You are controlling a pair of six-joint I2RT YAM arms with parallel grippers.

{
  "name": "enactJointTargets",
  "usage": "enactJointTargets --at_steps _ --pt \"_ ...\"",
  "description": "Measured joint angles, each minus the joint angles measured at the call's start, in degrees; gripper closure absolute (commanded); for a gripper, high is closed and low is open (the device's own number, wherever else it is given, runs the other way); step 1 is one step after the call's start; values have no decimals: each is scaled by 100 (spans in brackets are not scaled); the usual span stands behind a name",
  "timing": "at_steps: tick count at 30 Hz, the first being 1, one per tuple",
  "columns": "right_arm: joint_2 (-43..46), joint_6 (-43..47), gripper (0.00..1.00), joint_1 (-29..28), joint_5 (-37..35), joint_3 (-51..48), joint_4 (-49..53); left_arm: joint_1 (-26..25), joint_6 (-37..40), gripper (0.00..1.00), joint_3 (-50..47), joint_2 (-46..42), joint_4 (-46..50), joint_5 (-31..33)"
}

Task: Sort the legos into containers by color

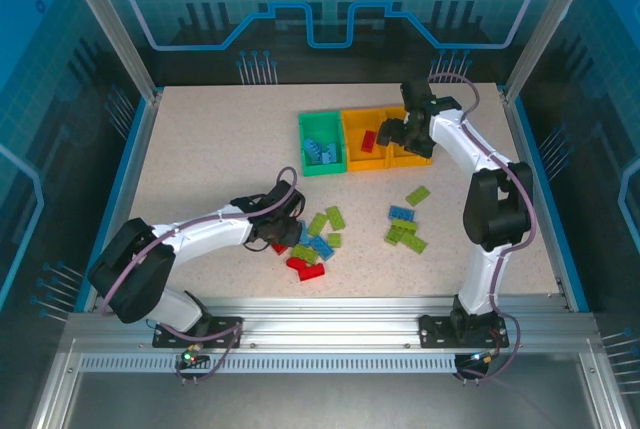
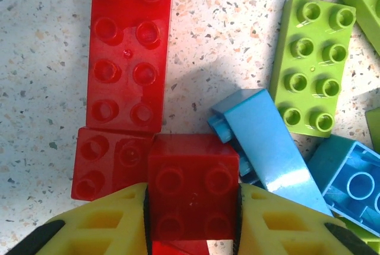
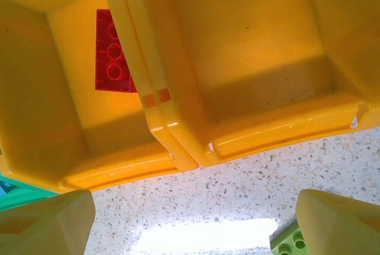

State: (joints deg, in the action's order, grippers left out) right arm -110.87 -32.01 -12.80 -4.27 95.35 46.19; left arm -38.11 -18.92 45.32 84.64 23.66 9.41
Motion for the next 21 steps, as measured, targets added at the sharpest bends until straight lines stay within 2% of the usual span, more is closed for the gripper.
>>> enactJointTargets --at_steps 8,14,21 --pt "-238 278 17 -24 -79 24 11 0 -50 64 57 -546 197 181" --pt "-702 551 21 -247 -345 361 24 0 -61 63 372 -909 402 382" --pt "-1276 822 50 -339 -566 949 26 2 -61 63 811 -1047 522 503"
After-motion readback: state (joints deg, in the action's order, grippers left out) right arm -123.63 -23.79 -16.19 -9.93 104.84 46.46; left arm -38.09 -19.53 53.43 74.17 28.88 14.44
